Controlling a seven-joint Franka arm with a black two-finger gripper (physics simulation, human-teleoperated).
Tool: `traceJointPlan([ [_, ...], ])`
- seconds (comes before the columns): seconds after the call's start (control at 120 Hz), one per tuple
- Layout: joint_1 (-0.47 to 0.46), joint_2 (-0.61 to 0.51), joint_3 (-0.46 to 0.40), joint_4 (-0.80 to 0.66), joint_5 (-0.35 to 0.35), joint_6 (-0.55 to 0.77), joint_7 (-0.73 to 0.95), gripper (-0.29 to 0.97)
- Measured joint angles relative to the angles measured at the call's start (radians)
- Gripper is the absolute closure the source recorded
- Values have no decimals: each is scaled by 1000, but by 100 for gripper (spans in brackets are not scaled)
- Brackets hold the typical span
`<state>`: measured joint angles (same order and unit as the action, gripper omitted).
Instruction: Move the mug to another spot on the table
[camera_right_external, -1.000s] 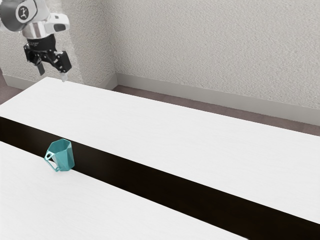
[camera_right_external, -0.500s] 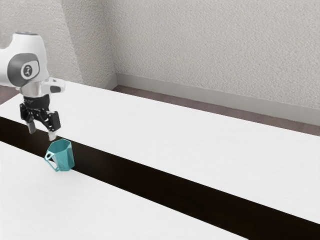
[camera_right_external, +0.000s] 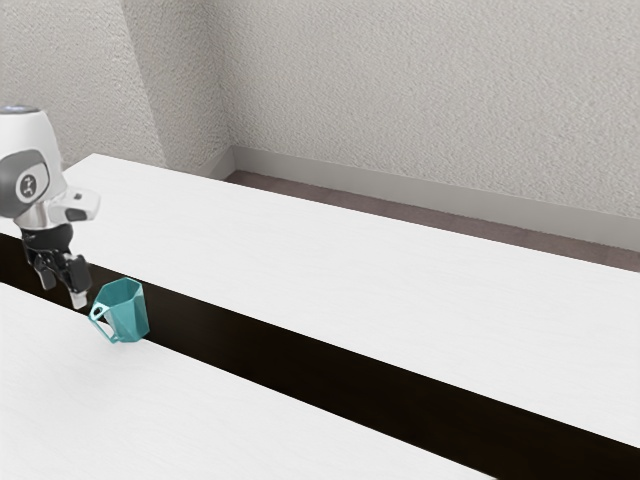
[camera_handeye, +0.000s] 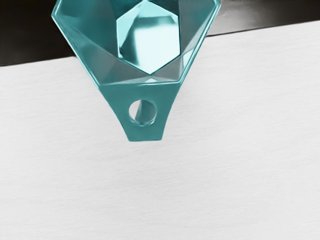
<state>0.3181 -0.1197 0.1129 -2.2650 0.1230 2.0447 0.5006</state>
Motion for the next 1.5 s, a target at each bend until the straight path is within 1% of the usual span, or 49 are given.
traceJointPlan([
  [0.1, 6, 13, 1, 0, 0, 31, 53, 0],
  [0.467, 49, 136, 1, 1, -2, 168, 205, 0],
  [0.583, 55, 154, 1, 2, -21, 205, 231, 0],
  [0.75, 39, 157, 1, 3, -50, 232, 220, 0],
  [0.908, 19, 162, 1, -12, -63, 244, 194, 0],
  [1.167, 33, 193, 1, -16, -67, 269, 154, 2],
  [1.5, 27, 208, 0, -16, -69, 299, 115, 2],
])
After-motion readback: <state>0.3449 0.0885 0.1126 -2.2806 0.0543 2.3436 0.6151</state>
